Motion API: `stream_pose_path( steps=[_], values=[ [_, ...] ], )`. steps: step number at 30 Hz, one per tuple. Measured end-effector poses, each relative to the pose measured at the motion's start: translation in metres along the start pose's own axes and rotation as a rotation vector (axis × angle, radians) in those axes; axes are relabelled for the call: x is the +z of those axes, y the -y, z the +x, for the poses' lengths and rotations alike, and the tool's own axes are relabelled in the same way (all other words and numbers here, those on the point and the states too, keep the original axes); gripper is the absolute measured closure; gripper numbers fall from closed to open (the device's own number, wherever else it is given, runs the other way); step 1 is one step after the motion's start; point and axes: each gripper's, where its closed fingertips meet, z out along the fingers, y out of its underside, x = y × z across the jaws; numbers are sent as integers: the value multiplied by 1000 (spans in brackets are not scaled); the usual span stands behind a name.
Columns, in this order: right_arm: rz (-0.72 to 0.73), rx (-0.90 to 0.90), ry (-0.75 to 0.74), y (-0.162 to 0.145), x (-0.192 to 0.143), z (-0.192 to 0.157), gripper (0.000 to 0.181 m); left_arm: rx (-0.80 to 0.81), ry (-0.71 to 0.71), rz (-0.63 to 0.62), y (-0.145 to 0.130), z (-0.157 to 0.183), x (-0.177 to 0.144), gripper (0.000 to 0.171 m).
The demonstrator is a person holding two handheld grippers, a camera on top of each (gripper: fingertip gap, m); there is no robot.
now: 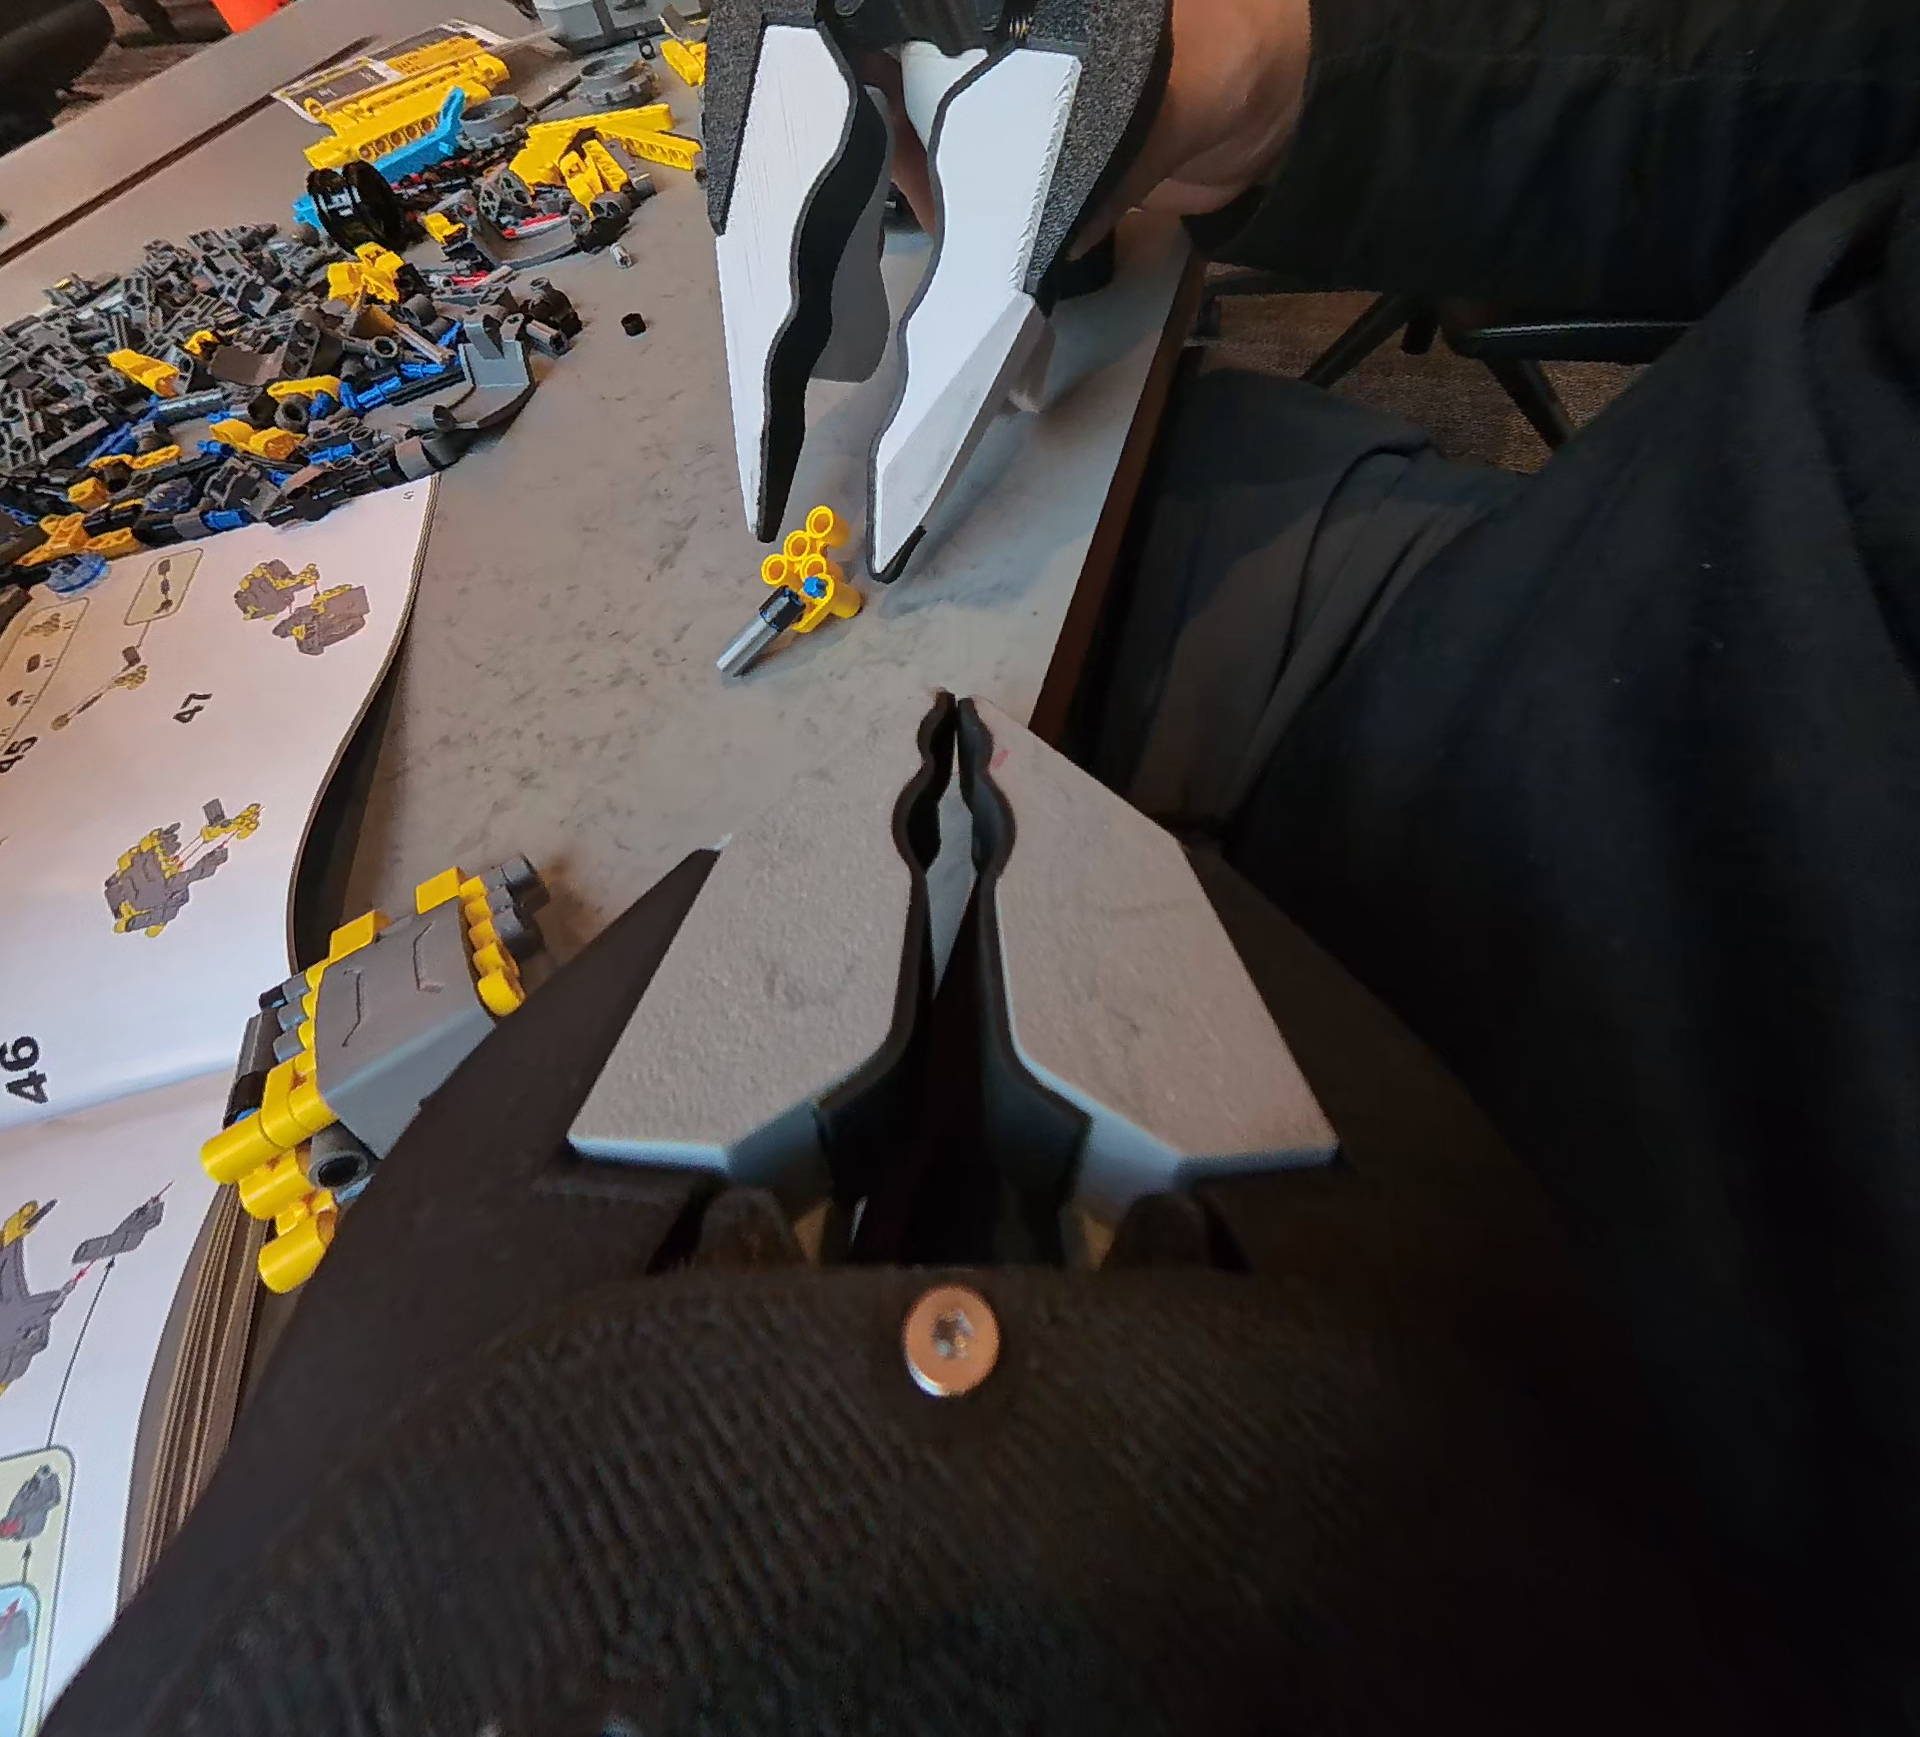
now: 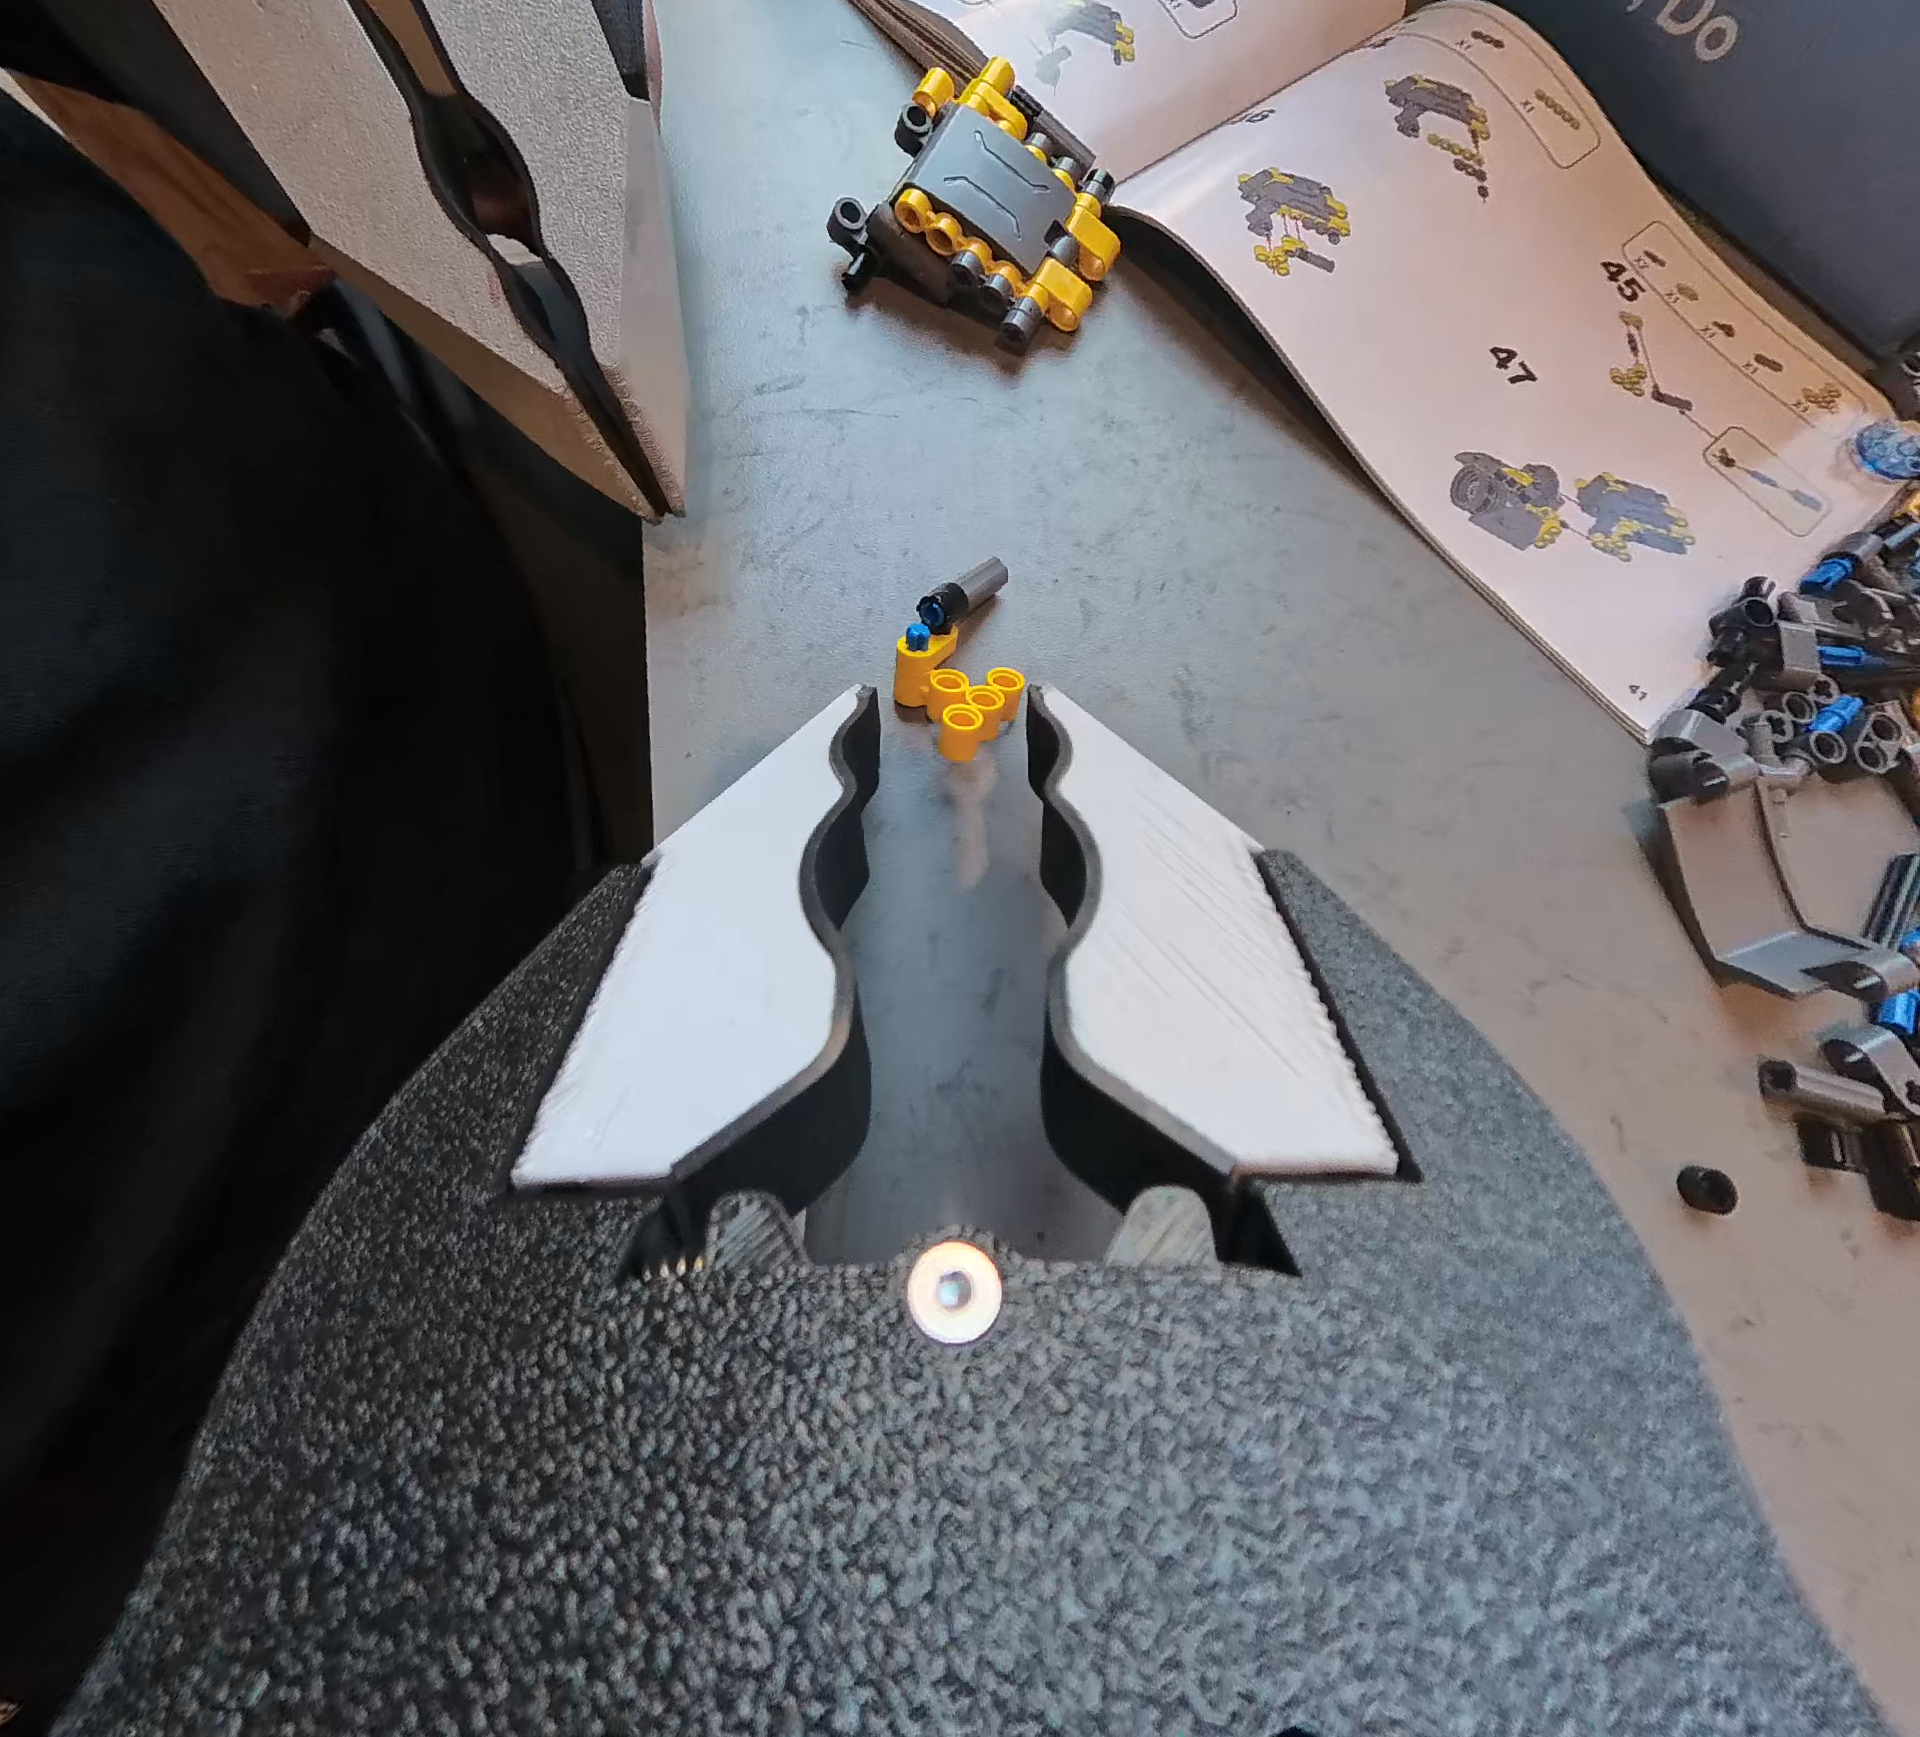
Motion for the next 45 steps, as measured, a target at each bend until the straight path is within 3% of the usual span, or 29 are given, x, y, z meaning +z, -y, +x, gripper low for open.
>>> stream_pose_path(
  steps=[16, 24, 45],
  values=[
    [-5, 3, 4, -1, 1, 0, 158, 1, -4, 1, 0, 0, 0, 171],
    [-18, 12, 16, -2, 2, -1, 170, 3, -7, 1, 0, 1, 0, 171],
    [35, 38, 48, 4, -3, -2, 170, -17, 70, 4, 3, -11, -1, 171]
  ],
)
